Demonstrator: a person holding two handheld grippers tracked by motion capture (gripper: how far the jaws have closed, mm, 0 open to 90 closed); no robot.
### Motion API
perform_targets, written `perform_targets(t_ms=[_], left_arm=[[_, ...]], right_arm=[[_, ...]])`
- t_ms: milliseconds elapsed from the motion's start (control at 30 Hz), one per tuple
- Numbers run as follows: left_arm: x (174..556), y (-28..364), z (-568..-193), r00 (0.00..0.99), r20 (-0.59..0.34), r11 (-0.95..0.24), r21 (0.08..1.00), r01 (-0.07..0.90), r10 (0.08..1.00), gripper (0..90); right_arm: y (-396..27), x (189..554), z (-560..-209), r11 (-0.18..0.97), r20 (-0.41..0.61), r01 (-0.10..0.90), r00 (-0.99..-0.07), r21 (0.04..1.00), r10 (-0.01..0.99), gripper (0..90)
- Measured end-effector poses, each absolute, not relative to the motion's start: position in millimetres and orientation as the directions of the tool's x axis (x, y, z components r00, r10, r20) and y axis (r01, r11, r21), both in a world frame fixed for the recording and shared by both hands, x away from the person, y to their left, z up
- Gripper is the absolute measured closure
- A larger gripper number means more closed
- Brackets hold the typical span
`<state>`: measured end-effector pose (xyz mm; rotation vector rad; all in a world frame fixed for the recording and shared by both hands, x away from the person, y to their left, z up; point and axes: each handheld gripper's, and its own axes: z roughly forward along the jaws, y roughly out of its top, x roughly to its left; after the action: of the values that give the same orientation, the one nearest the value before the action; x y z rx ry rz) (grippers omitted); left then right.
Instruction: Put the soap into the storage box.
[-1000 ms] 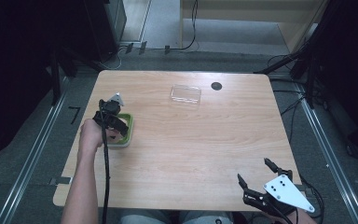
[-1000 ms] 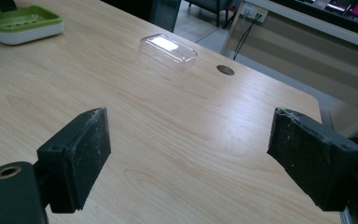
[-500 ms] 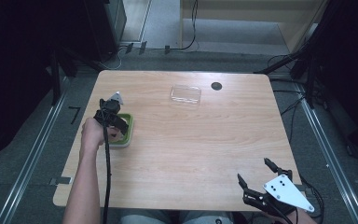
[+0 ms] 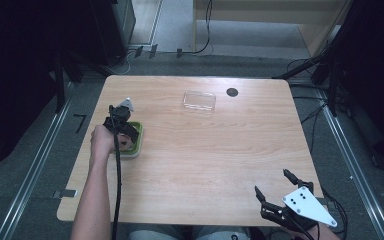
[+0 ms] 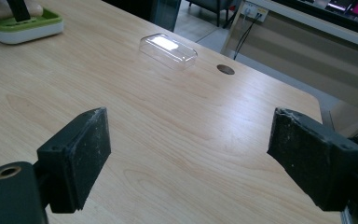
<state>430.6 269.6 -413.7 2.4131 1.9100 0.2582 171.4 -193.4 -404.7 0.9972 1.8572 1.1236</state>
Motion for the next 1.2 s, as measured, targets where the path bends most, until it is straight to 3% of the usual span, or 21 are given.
perform_targets(t_ms=[700,1000,1200], left_arm=[[435.6,263.2,-418.1,0.229,0.148,-0.249,0.14,0.958,0.962,36.6],[436.3,264.0,-419.4,0.229,0.141,-0.248,0.137,0.959,0.963,34.4],[435.1,264.8,-416.0,0.24,0.131,-0.257,0.135,0.957,0.962,28.4]], right_arm=[[-193.6,171.0,-404.7,0.315,-0.192,0.239,-0.426,0.918,0.884,13.3],[-194.2,170.1,-404.4,0.315,-0.194,0.239,-0.422,0.918,0.886,13.3],[-194.7,170.5,-404.9,0.314,-0.192,0.243,-0.421,0.918,0.886,13.3]])
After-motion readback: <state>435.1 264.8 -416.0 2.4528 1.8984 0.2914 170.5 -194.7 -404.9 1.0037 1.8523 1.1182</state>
